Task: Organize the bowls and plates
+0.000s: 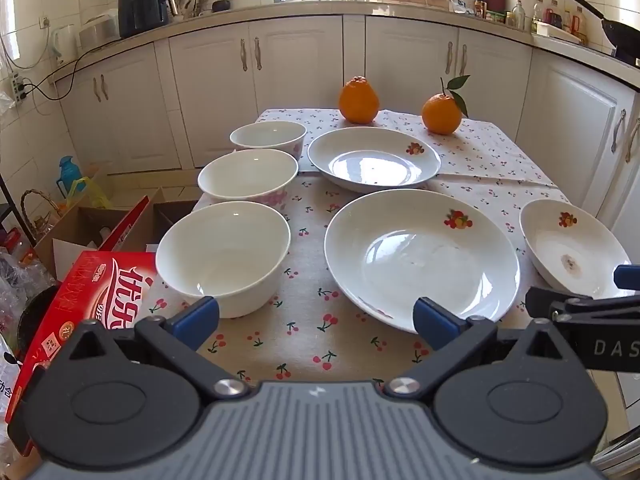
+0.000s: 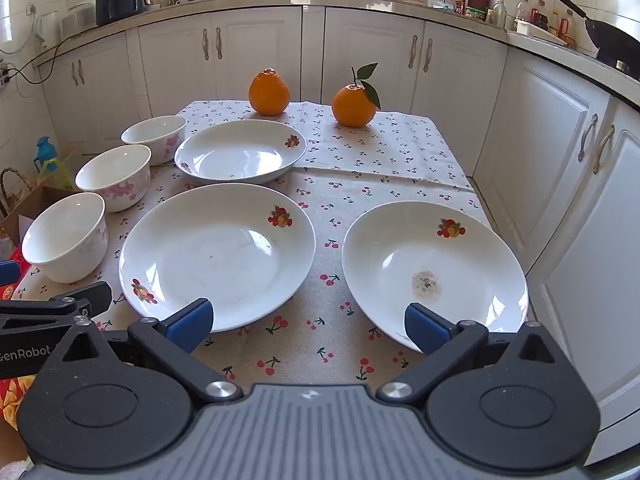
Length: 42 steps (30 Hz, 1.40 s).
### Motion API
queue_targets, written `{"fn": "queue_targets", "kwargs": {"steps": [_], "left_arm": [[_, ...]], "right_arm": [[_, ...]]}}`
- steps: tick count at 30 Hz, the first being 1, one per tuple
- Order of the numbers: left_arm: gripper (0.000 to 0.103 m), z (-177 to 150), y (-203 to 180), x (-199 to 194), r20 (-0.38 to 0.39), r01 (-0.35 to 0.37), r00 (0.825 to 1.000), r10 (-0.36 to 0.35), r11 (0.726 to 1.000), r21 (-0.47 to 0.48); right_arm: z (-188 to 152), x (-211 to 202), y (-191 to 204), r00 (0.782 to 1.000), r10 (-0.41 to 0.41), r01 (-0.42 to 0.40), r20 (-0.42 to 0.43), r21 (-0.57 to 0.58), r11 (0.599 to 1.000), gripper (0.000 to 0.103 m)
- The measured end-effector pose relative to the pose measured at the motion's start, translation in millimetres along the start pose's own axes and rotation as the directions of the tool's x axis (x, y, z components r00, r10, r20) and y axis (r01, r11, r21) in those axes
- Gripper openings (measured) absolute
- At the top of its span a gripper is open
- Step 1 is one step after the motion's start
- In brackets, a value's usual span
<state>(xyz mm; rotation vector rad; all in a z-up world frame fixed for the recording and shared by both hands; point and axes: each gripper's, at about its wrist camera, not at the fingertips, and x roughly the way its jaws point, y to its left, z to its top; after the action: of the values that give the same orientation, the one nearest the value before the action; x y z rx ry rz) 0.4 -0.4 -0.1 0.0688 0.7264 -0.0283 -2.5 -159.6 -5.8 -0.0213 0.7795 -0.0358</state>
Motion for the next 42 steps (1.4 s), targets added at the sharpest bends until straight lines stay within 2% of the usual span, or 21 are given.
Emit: {"fn": "queue_targets", "kwargs": {"steps": [42], "left_arm": [[0.102, 2.0, 3.5, -3.6, 0.011, 0.015, 1.000, -0.015, 0.999, -0.028]], "right_arm": [[2.6, -6.7, 3.1, 0.999, 0.004, -0.004, 0.032, -0.008, 1.000, 0.103]]}}
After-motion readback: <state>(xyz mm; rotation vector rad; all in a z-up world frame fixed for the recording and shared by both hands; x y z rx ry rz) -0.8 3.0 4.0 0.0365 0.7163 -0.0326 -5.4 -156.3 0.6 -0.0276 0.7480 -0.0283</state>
